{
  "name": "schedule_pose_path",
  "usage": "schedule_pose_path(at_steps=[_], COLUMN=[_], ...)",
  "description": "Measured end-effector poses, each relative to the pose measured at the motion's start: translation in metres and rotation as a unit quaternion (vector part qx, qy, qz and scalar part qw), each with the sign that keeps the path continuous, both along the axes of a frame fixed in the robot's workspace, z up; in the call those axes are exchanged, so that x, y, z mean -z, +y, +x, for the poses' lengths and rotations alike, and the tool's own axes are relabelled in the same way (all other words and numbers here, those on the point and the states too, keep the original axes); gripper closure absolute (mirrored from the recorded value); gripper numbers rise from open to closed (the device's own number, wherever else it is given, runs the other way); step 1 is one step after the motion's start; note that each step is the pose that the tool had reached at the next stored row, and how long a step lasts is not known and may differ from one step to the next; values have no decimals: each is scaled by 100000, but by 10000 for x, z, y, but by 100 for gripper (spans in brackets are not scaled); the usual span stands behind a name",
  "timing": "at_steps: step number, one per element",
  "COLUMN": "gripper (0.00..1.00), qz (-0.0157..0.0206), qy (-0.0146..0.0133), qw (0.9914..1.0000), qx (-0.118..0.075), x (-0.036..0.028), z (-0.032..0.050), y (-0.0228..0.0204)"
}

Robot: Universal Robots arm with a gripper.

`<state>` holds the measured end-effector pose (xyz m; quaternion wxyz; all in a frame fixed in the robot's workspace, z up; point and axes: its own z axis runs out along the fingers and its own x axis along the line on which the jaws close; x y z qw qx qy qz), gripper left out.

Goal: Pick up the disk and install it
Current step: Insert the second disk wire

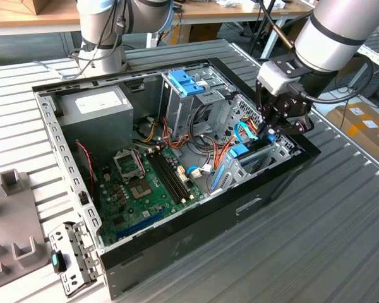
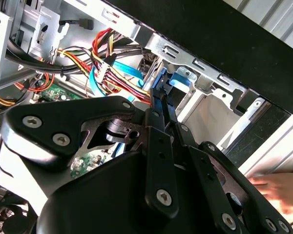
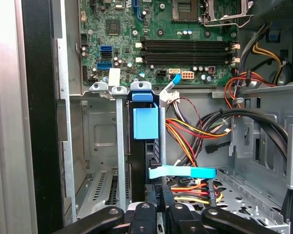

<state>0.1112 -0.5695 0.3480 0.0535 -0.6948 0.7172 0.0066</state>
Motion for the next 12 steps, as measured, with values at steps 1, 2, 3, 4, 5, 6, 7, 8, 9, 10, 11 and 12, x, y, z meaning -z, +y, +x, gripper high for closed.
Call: schedule_pose_path(at_steps=[1,2,3,4,5,6,7,8,9,10,11,12], gripper=[84,84,84,84,84,84,84,84,84,84,84,84], qz=[3,8,1,-3,-4,-3,24,24,24,25,31,37], qy=[-1,-10,-22,-31,-34,-38,-42,-44,-44,-44,-45,-44], qw=[100000,100000,100000,100000,100000,100000,100000,100000,100000,100000,100000,100000], qx=[-3,-2,-1,-1,-3,-2,-2,-3,-1,-3,-3,-4], x=[0,1,2,4,5,6,7,9,10,10,11,11], z=[0,0,-1,-2,-2,-3,-5,-6,-7,-6,-6,-7], y=[0,0,0,0,-1,-1,-1,-2,-2,-2,-4,-9])
